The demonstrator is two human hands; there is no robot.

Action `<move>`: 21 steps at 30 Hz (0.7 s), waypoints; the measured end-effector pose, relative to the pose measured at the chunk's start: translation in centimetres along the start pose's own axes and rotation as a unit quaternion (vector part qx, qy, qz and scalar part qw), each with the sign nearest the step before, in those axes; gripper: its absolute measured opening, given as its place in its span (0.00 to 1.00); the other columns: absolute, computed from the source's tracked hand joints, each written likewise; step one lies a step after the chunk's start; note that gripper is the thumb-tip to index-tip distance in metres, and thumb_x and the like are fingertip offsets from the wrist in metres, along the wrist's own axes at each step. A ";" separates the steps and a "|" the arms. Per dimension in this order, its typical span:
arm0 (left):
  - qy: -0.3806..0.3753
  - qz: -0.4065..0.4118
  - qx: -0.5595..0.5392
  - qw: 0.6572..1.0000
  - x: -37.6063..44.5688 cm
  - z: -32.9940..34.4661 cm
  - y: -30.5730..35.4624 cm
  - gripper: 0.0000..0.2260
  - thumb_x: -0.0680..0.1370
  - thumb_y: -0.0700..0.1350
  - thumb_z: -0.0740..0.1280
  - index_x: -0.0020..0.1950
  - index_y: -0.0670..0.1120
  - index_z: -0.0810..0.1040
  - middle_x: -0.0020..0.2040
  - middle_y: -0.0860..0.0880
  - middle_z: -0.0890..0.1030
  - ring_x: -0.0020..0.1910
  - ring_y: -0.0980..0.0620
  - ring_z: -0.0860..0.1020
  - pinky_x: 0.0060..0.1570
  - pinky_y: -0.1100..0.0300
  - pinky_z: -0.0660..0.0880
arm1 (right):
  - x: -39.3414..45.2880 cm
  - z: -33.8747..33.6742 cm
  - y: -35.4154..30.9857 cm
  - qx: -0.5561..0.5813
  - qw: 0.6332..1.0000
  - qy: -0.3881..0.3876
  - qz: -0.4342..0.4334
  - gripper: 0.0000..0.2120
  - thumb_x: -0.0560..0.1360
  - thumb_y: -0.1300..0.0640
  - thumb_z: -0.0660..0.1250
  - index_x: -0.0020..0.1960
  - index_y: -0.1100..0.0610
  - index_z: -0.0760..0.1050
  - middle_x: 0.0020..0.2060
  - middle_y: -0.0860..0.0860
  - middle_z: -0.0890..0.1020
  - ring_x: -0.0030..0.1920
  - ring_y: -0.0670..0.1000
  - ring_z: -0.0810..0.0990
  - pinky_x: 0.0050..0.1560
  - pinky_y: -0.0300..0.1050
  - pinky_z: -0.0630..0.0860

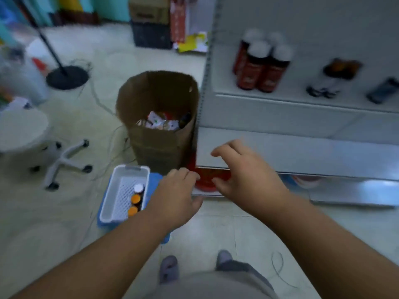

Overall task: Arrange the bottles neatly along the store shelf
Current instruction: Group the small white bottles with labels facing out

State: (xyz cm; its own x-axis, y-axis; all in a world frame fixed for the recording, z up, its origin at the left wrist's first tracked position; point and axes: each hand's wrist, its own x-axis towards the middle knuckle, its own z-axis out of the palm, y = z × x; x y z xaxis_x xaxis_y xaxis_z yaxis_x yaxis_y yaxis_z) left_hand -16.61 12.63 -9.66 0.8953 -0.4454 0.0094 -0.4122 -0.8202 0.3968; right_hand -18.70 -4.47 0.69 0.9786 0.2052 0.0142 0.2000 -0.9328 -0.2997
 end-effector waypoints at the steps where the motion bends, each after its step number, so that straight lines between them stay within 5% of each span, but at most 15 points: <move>1: -0.002 0.035 0.008 0.999 0.7 -0.2 2.1 0.21 0.74 0.59 0.66 0.61 0.49 0.77 0.53 0.50 0.77 0.51 0.48 0.75 0.51 0.50 0.75 | -1.4 -1.3 1.3 0.002 0.999 0.025 0.028 0.23 0.72 0.50 0.70 0.66 0.47 0.69 0.61 0.47 0.72 0.57 0.50 0.73 0.52 0.42 0.70; 12: -0.021 0.228 -0.023 0.973 8.9 5.8 30.0 0.21 0.76 0.59 0.68 0.66 0.52 0.73 0.60 0.52 0.75 0.60 0.50 0.72 0.58 0.56 0.69 | -20.9 -13.1 21.5 -0.011 0.951 0.162 0.263 0.24 0.72 0.48 0.70 0.66 0.47 0.68 0.61 0.47 0.70 0.59 0.50 0.71 0.55 0.42 0.69; 21: -0.012 0.272 -0.050 0.961 14.9 10.9 46.0 0.22 0.77 0.59 0.66 0.68 0.52 0.71 0.62 0.53 0.74 0.62 0.51 0.71 0.59 0.57 0.68 | -27.6 -19.8 35.7 -0.017 0.938 0.192 0.289 0.24 0.72 0.47 0.70 0.66 0.45 0.68 0.61 0.45 0.70 0.60 0.47 0.69 0.54 0.40 0.67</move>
State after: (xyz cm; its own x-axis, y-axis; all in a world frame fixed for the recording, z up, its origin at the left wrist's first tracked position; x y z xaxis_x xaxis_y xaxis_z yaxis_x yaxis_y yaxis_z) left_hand -24.03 -35.66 -1.23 0.5477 -0.8075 0.2190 -0.7985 -0.4263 0.4250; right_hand -37.65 -49.30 8.49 0.8675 -0.4538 0.2038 -0.3747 -0.8655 -0.3323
